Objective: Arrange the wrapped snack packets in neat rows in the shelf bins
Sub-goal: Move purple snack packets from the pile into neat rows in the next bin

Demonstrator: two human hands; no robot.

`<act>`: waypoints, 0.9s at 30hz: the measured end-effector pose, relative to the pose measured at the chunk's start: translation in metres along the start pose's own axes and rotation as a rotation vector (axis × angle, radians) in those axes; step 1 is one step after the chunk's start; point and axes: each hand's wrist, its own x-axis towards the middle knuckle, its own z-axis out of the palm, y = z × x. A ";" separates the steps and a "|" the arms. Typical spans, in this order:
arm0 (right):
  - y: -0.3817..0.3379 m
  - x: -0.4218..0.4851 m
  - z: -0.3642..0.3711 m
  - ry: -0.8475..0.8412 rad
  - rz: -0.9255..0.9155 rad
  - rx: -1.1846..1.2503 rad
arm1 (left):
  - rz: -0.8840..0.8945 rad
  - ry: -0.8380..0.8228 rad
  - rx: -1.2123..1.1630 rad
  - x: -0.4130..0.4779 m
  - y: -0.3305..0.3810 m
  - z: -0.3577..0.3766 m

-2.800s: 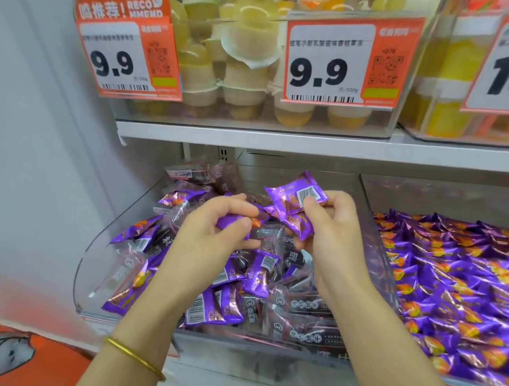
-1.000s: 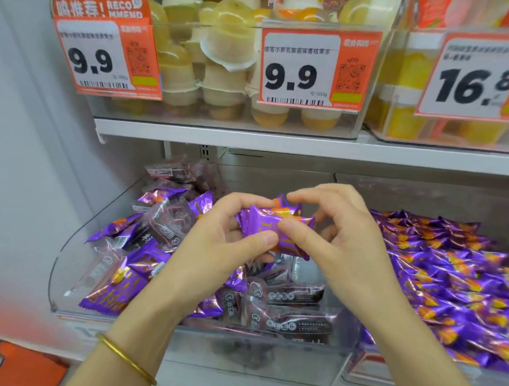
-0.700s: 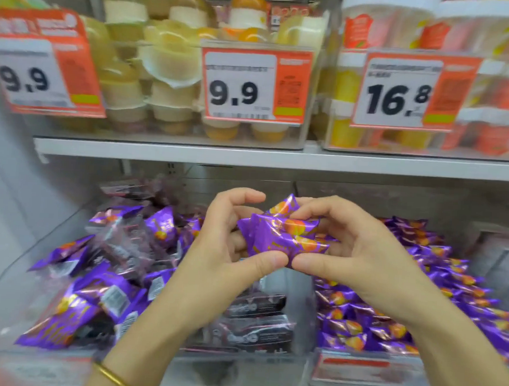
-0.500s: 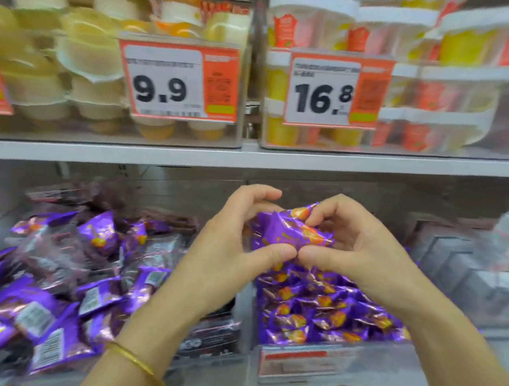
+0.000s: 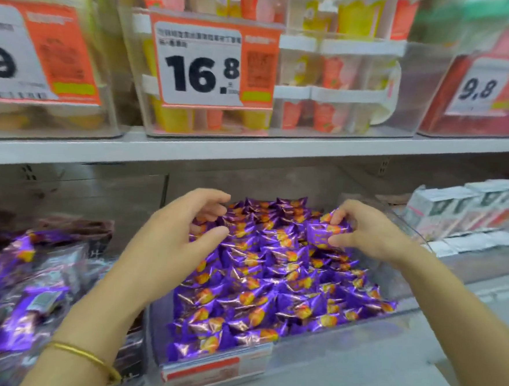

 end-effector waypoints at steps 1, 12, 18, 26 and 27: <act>0.002 0.003 0.005 -0.039 0.011 0.026 | -0.008 -0.020 0.020 0.000 0.000 0.000; 0.006 0.001 0.028 -0.083 0.078 -0.216 | -0.060 -0.047 0.065 -0.001 0.000 0.000; 0.001 0.001 0.030 -0.159 0.028 -0.303 | -0.065 -0.041 0.048 -0.001 0.000 -0.001; -0.010 -0.014 0.021 -0.054 0.075 -0.380 | -0.016 0.059 -0.009 -0.003 0.003 0.001; -0.011 -0.016 0.020 -0.026 0.069 -0.404 | 0.004 0.118 -0.037 -0.005 0.003 0.002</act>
